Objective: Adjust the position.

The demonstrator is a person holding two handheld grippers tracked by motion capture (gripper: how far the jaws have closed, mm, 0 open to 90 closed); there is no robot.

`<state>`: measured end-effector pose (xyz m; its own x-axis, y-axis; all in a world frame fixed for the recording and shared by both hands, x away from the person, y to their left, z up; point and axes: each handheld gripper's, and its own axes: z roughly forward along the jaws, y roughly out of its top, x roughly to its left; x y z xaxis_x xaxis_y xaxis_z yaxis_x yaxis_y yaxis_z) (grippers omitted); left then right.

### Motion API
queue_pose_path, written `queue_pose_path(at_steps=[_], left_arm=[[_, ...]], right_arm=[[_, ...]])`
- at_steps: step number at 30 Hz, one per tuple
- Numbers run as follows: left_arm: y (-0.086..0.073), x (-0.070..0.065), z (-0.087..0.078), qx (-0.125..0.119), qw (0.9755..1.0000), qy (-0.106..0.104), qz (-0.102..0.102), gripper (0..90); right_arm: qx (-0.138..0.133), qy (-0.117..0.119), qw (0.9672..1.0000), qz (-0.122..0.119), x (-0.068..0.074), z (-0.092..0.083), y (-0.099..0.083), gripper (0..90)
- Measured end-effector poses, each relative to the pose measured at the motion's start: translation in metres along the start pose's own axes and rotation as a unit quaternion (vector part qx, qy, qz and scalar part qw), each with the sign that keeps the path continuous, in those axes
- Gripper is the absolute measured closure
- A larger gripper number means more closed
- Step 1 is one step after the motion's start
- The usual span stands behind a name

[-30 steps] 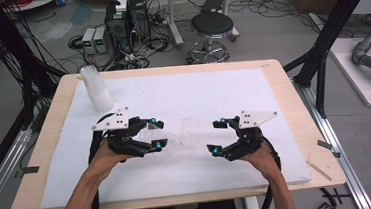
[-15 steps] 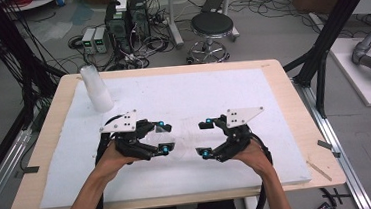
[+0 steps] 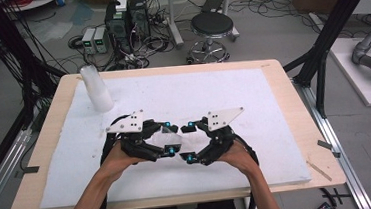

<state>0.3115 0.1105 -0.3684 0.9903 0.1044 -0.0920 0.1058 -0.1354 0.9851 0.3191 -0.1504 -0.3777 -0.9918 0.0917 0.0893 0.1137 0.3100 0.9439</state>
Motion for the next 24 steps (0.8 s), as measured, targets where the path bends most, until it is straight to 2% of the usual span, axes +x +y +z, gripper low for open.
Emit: queue_pose_path(at_steps=[1, 6, 7, 13, 15, 18, 21, 24], left_arm=[[0.000, 0.000, 0.001, -0.001, 1.0000, -0.001, 0.001, 39.5], [0.002, 0.000, 0.003, -0.006, 1.0000, -0.005, 0.000, 39.5], [0.002, 0.000, 0.003, -0.008, 1.0000, -0.005, 0.000, 39.5], [0.003, 0.000, 0.000, -0.017, 0.9999, -0.002, 0.000, 39.5], [0.004, 0.000, -0.001, -0.018, 0.9998, -0.002, 0.000, 39.5], [0.004, -0.001, -0.002, -0.022, 0.9998, -0.001, -0.002, 39.5], [0.004, -0.001, -0.002, -0.022, 0.9998, -0.001, -0.003, 39.5], [0.005, 0.000, -0.002, -0.020, 0.9998, -0.002, -0.001, 39.6]], right_arm=[[-0.002, 0.001, 1.0000, -0.005, 0.000, 0.003, 0.000, 15.4], [0.008, 0.013, 0.9999, -0.003, 0.002, 0.010, 0.001, 15.4], [0.007, 0.011, 0.9999, -0.010, 0.001, 0.012, 0.001, 15.4], [-0.003, 0.011, 0.9999, -0.012, 0.003, 0.018, 0.001, 15.5], [0.001, 0.011, 0.9999, -0.009, 0.003, 0.019, 0.001, 15.4], [-0.005, 0.007, 0.9999, -0.015, 0.003, 0.022, 0.001, 15.6], [-0.003, 0.010, 0.9998, -0.014, 0.004, 0.022, 0.001, 22.6], [-0.007, 0.002, 0.9997, -0.021, 0.005, 0.020, 0.000, 28.2]])
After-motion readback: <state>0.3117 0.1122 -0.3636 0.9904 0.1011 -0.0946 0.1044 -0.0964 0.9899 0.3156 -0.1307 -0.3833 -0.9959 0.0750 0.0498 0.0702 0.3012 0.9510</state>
